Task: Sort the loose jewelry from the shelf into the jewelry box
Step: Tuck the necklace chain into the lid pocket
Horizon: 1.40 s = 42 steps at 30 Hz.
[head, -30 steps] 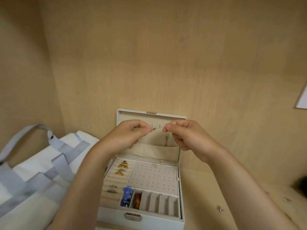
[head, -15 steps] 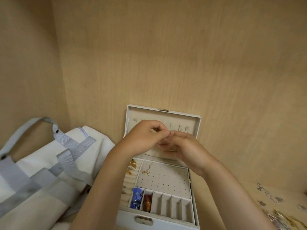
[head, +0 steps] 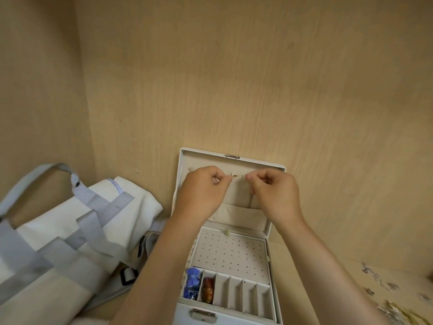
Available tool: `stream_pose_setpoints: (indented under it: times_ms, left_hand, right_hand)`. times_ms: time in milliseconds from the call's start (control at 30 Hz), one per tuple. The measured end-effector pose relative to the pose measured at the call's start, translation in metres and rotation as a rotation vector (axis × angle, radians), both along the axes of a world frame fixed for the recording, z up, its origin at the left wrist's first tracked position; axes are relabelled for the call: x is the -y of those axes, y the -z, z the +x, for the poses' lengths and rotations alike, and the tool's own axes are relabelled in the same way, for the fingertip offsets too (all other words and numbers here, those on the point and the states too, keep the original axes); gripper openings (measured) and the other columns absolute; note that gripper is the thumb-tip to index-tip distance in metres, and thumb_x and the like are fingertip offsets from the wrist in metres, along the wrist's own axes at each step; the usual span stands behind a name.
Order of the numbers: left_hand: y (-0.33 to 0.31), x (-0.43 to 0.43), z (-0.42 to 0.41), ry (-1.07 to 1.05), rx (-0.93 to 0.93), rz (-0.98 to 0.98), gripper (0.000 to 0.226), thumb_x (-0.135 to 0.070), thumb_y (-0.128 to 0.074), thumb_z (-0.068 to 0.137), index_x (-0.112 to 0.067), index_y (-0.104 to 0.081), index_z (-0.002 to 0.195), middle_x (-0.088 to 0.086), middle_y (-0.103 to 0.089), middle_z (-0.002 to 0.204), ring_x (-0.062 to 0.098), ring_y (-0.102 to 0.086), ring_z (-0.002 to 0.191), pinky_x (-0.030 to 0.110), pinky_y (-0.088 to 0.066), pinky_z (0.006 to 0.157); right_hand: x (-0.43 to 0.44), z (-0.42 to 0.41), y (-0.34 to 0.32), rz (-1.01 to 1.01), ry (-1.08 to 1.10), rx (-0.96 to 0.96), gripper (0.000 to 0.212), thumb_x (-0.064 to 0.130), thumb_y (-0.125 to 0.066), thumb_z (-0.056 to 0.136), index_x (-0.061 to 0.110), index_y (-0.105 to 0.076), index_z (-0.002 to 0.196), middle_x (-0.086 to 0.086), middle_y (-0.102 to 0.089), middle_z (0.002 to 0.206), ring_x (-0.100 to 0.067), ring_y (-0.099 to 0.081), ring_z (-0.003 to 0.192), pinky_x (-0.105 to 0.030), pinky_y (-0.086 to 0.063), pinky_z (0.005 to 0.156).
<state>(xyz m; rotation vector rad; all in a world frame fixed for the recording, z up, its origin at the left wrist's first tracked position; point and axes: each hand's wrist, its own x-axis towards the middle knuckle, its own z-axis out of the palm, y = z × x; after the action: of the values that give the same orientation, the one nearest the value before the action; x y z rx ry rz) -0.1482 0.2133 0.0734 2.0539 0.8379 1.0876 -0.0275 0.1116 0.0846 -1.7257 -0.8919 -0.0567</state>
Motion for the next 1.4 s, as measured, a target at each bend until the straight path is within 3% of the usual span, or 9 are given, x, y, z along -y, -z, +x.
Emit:
stream_pose_setpoints:
  times_ms: [300,500,600,800,900,1000,1100,1267,1400]
  left_hand:
    - [0.01,0.014,0.019,-0.15,0.047,-0.053,0.038,-0.043,-0.063,0.092,-0.014,-0.064,0.067,-0.003,-0.061,0.057,0.015,-0.058,0.058,0.028,-0.046,0.055]
    - [0.016,0.013,0.023,-0.141,0.06,-0.069,0.047,-0.042,-0.063,0.09,-0.005,-0.058,0.062,0.004,-0.054,0.052,0.02,-0.053,0.052,0.036,-0.049,0.055]
    - [0.018,0.011,0.025,-0.131,0.04,-0.077,0.047,-0.04,-0.063,0.091,-0.003,-0.058,0.063,0.006,-0.055,0.054,0.019,-0.051,0.051,0.038,-0.05,0.057]
    - [0.016,0.0,0.018,0.144,-0.11,-0.163,0.036,-0.038,-0.063,0.091,-0.009,-0.071,0.071,0.002,-0.068,0.065,0.017,-0.062,0.061,0.032,-0.05,0.062]
    - [0.005,0.003,0.007,0.377,-0.243,-0.241,0.027,-0.03,-0.057,0.097,-0.017,-0.069,0.077,-0.008,-0.063,0.066,0.006,-0.057,0.057,0.027,-0.048,0.062]
    - [-0.003,0.007,-0.004,0.53,-0.386,-0.308,0.021,-0.023,-0.055,0.1,-0.012,-0.07,0.089,-0.001,-0.071,0.084,0.012,-0.066,0.078,0.032,-0.055,0.086]
    - [-0.006,0.003,-0.014,0.574,-0.496,-0.314,0.018,-0.027,-0.061,0.096,-0.014,-0.074,0.097,0.001,-0.076,0.1,0.014,-0.071,0.097,0.036,-0.053,0.099]
    - [-0.003,0.001,-0.014,0.448,-0.483,-0.246,0.017,-0.03,-0.069,0.09,-0.023,-0.074,0.105,0.002,-0.074,0.102,0.021,-0.07,0.102,0.041,-0.054,0.098]
    - [0.004,0.016,0.002,0.514,-0.31,-0.328,0.023,-0.024,-0.068,0.092,-0.022,-0.069,0.115,-0.002,-0.075,0.099,0.009,-0.071,0.089,0.025,-0.058,0.082]
  right_hand:
    - [-0.018,-0.006,0.006,0.099,0.235,0.035,0.015,0.028,-0.074,0.082,0.024,-0.069,0.069,0.011,-0.067,0.065,-0.003,-0.064,0.064,-0.019,-0.048,0.063]
    - [-0.017,-0.002,0.005,0.021,0.28,0.042,0.018,0.026,-0.074,0.084,0.019,-0.068,0.069,0.011,-0.066,0.064,-0.001,-0.061,0.065,-0.006,-0.037,0.054]
    - [-0.014,-0.001,0.009,-0.053,0.274,0.1,0.017,0.022,-0.072,0.083,0.018,-0.067,0.067,0.009,-0.066,0.066,-0.009,-0.063,0.068,-0.02,-0.048,0.061]
    - [0.001,-0.004,0.024,-0.251,0.089,0.041,0.022,0.026,-0.067,0.086,0.016,-0.07,0.067,0.004,-0.07,0.067,-0.008,-0.064,0.068,-0.012,-0.041,0.054]
    - [0.009,-0.01,0.023,-0.254,-0.109,-0.197,0.041,0.039,-0.054,0.097,0.012,-0.074,0.074,-0.004,-0.074,0.069,-0.012,-0.061,0.055,-0.022,-0.041,0.051]
    - [0.015,-0.014,0.019,-0.257,-0.286,-0.414,0.054,0.048,-0.05,0.099,0.002,-0.07,0.08,-0.018,-0.071,0.075,-0.021,-0.06,0.057,-0.025,-0.041,0.049]
    - [0.02,-0.016,0.016,-0.239,-0.361,-0.463,0.031,0.032,-0.062,0.097,0.005,-0.072,0.089,-0.014,-0.074,0.078,-0.016,-0.068,0.067,-0.031,-0.054,0.064]
    - [0.026,-0.004,0.012,-0.239,-0.292,-0.227,0.019,0.021,-0.062,0.097,0.01,-0.073,0.086,-0.001,-0.077,0.082,-0.013,-0.065,0.074,-0.034,-0.055,0.08]
    - [0.033,0.006,0.007,-0.249,-0.245,-0.059,0.018,0.022,-0.066,0.093,0.018,-0.073,0.078,0.007,-0.074,0.075,-0.01,-0.068,0.08,-0.037,-0.055,0.086]
